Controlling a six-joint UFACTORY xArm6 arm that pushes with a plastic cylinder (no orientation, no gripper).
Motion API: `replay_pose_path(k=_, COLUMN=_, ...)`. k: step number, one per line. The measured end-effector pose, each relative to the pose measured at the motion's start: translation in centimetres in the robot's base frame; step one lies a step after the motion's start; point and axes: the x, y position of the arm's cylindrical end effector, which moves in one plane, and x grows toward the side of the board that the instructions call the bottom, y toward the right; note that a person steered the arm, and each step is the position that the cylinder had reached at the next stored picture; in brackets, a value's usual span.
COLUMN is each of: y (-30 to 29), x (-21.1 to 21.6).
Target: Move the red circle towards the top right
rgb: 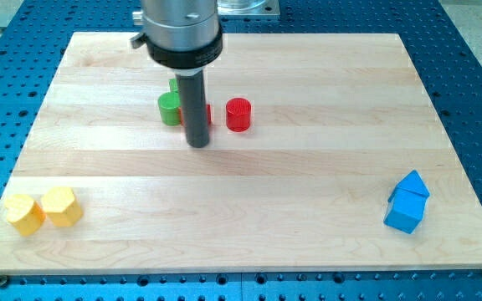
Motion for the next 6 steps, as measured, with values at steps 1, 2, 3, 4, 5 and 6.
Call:
replay_pose_path(k=1, y=6.5, x=-2.9)
replay_pose_path(k=2, y=13.7, x=-9.1)
replay_pose_path(k=3, y=21.3, x=-15.0)
replay_pose_path(k=4, y=22.0, x=-16.0)
replay_pose_path(k=5, y=13.7, x=-6.8)
replay_pose_path(k=6, y=4.0, x=1.6)
